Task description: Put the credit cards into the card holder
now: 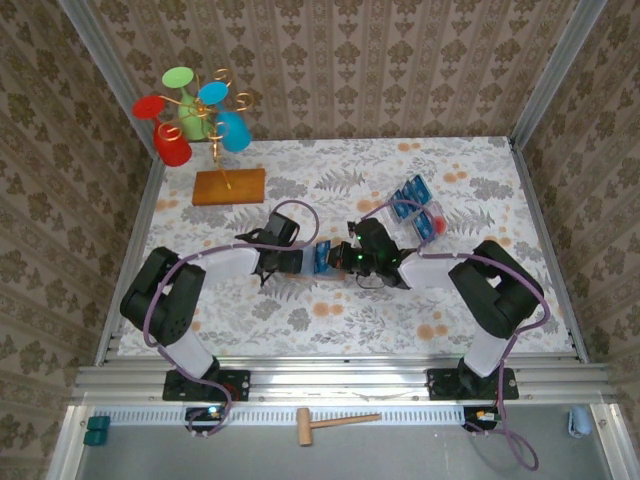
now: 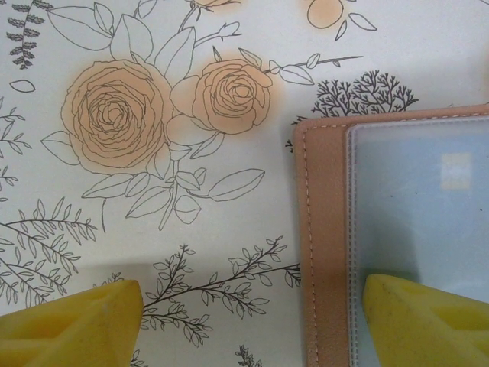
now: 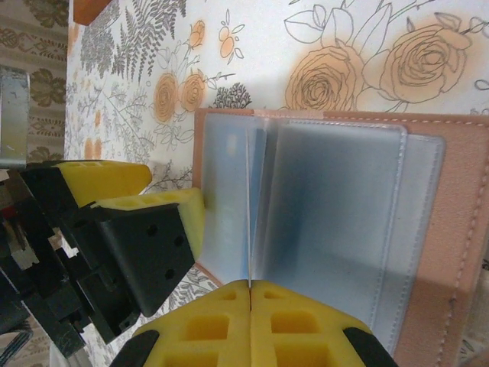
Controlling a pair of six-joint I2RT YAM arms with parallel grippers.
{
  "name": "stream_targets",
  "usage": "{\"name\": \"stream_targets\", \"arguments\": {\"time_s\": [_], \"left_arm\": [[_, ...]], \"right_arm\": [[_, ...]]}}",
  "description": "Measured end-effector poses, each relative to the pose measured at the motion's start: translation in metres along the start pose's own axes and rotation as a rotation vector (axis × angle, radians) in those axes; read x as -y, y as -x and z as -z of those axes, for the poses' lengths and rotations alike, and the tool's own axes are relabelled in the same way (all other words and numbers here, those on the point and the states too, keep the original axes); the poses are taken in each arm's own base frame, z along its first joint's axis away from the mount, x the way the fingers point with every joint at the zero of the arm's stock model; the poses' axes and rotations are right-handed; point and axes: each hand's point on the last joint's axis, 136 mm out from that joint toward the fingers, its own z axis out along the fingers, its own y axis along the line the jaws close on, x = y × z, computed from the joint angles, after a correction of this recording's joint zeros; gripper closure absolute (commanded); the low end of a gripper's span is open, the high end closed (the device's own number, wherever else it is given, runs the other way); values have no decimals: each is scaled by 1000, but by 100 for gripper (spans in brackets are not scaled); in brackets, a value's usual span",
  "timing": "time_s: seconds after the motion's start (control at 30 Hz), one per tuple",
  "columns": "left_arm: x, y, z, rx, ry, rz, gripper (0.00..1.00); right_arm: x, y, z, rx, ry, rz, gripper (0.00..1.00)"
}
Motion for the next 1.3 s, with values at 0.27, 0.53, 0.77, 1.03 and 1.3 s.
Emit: {"name": "stream_targets", "arguments": {"time_s": [0.27,0.53,0.77,1.03,1.3], "left_arm": [[0,0,0,0,0,0,23],[0,0,0,0,0,1,23],[0,0,0,0,0,3,24],[1,0,0,1,-2,1,24],[2,0,0,3,1,2,24]], "right_arm": [[6,-5,-2,5,10,-28,100],[5,-4,-3,20,32,-47,100],[6,-5,-8,23,43,-60,100],[6,-5,-9,27,49,-67,100],[11,-8,-11,27,49,-71,100]]}}
